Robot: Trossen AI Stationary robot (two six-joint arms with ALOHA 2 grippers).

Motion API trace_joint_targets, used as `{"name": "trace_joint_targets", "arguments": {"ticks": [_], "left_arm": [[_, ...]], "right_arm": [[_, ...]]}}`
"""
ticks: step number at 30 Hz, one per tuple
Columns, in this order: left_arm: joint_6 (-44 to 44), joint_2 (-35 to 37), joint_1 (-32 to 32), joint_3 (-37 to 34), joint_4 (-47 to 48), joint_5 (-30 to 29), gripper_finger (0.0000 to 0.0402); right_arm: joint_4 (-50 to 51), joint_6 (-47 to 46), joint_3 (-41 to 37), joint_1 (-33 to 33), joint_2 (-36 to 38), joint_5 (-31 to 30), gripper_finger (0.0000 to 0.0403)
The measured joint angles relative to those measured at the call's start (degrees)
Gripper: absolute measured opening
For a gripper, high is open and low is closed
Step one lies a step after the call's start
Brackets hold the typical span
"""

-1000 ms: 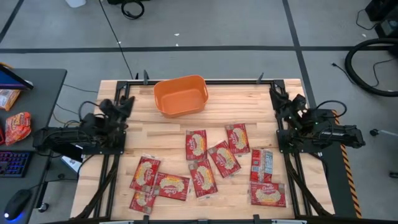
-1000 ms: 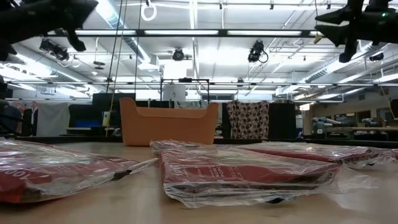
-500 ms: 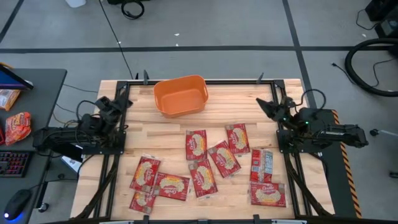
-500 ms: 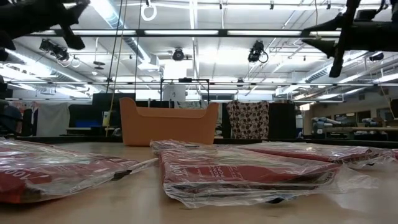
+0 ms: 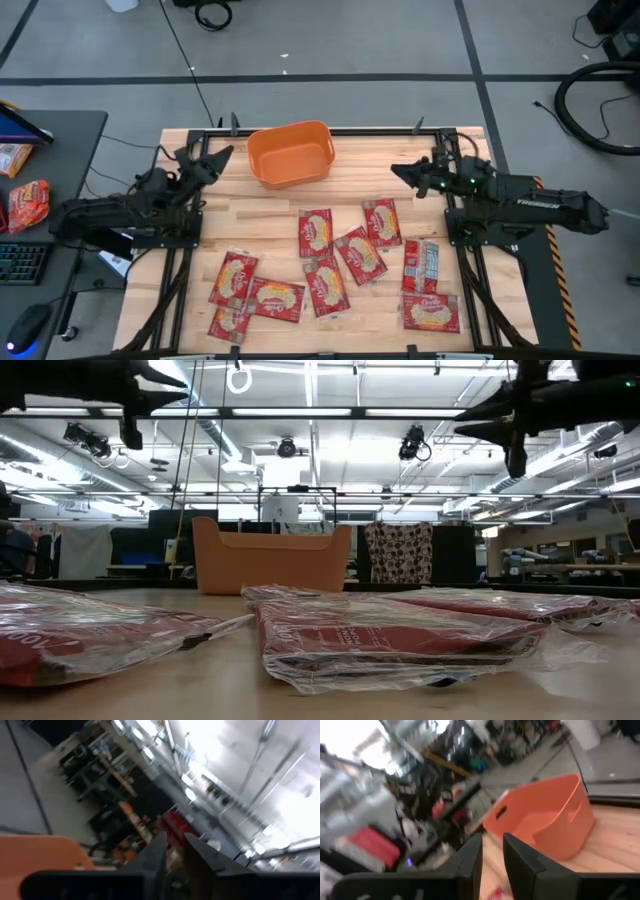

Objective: Sort popcorn bags into baskets
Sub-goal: Put the red popcorn bag into the orange bin

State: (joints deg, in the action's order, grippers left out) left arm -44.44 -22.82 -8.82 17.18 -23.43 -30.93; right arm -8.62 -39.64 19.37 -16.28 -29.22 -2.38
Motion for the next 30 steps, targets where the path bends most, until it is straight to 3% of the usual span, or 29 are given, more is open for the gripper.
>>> {"name": "trace_joint_targets", "arguments": {"ticks": [6, 13, 19, 25, 30], "left_arm": [[0.0, -4.5, 0.0, 5.8, 7.4, 4.7, 0.0124], [-0.5, -9.8, 0.0, 9.4, 10.6, 7.7, 0.0149], [-2.9, -13.8, 0.0, 12.1, 14.8, 12.1, 0.0156], [-2.9, -17.3, 0.0, 15.9, 19.1, 15.7, 0.0156], [-2.9, -18.5, 0.0, 19.1, 23.2, 17.2, 0.0156]], "right_arm": [[12.3, 8.4, 8.8, -0.5, -8.3, 2.8, 0.0082], [21.8, 15.3, 16.4, -0.5, -18.6, 6.8, 0.0090], [36.2, 18.2, 21.6, -1.3, -25.0, 6.9, 0.0126], [45.3, 15.5, 22.1, -4.9, -29.7, 7.2, 0.0184], [54.2, 13.2, 22.1, -10.5, -35.8, 13.8, 0.0217]]}}
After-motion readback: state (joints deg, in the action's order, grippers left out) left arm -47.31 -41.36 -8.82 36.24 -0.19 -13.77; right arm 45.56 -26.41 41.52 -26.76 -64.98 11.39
